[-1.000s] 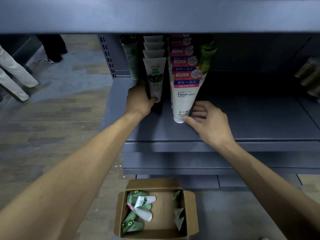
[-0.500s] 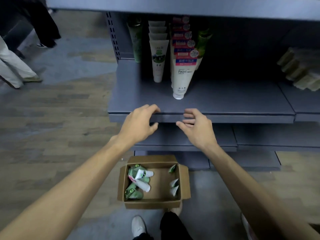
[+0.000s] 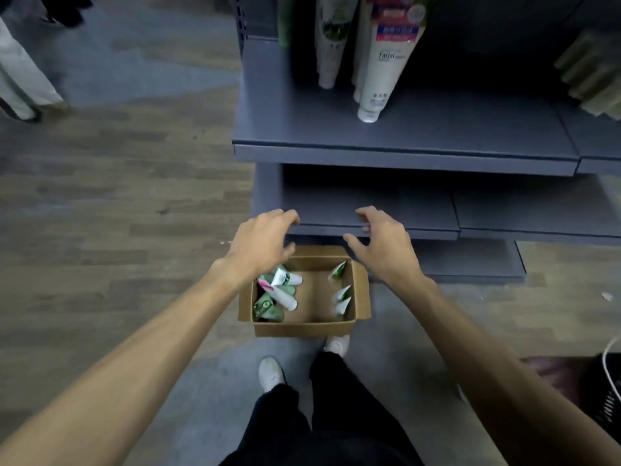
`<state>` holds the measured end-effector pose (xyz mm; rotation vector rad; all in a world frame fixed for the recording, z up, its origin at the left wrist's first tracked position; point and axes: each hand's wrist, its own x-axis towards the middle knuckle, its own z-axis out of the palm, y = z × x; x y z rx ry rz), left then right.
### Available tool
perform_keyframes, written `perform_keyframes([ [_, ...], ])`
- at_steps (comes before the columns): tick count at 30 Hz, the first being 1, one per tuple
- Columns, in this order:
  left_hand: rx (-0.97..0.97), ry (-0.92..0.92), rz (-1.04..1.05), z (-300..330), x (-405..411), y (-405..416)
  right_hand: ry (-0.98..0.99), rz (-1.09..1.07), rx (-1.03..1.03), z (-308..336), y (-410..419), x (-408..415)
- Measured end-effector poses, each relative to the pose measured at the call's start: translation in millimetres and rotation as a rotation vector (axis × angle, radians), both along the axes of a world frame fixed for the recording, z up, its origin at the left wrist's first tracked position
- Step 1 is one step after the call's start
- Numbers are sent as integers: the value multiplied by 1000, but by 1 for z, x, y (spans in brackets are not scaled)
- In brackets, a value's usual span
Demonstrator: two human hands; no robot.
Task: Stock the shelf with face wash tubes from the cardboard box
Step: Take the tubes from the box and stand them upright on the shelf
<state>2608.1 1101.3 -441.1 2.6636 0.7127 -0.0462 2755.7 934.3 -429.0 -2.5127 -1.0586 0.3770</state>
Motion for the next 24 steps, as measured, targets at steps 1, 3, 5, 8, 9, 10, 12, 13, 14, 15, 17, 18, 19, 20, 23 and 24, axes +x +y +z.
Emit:
perform_keyframes([
  [1, -21, 22, 10, -9, -8, -4, 21, -4, -14, -8, -4, -6],
  [3, -60, 61, 27, -25, -21, -9, 49, -3, -38, -23, -11, -14],
  [5, -100, 89, 57, -38, -32, -13, 73, 3, -69, -36, -13, -18],
  [8, -145, 141, 117, -60, -48, -17, 126, 25, -131, -61, -13, -20],
  [9, -158, 157, 139, -69, -52, -19, 137, 35, -155, -70, -13, -19],
  [10, -172, 182, 166, -83, -57, -22, 150, 46, -183, -86, -13, -17],
  [12, -202, 247, 193, -102, -67, -29, 160, 81, -252, -104, -18, -15],
  [13, -202, 292, 198, -115, -70, -32, 165, 100, -295, -117, -20, -13],
  [14, -187, 334, 204, -129, -70, -33, 169, 119, -319, -131, -19, -10],
  [15, -178, 371, 209, -142, -70, -34, 184, 134, -332, -145, -18, -8],
  [17, -192, 415, 237, -167, -71, -36, 235, 151, -338, -172, -18, -7],
  [18, -207, 413, 269, -178, -72, -38, 251, 160, -349, -185, -17, -7],
  [19, -231, 402, 310, -192, -74, -39, 263, 166, -370, -200, -17, -8],
  [20, -259, 378, 348, -202, -75, -41, 277, 172, -384, -212, -18, -8],
  [23, -307, 327, 434, -229, -78, -46, 317, 195, -414, -245, -16, -14],
  [24, -303, 320, 443, -237, -78, -47, 332, 203, -402, -255, -15, -16],
])
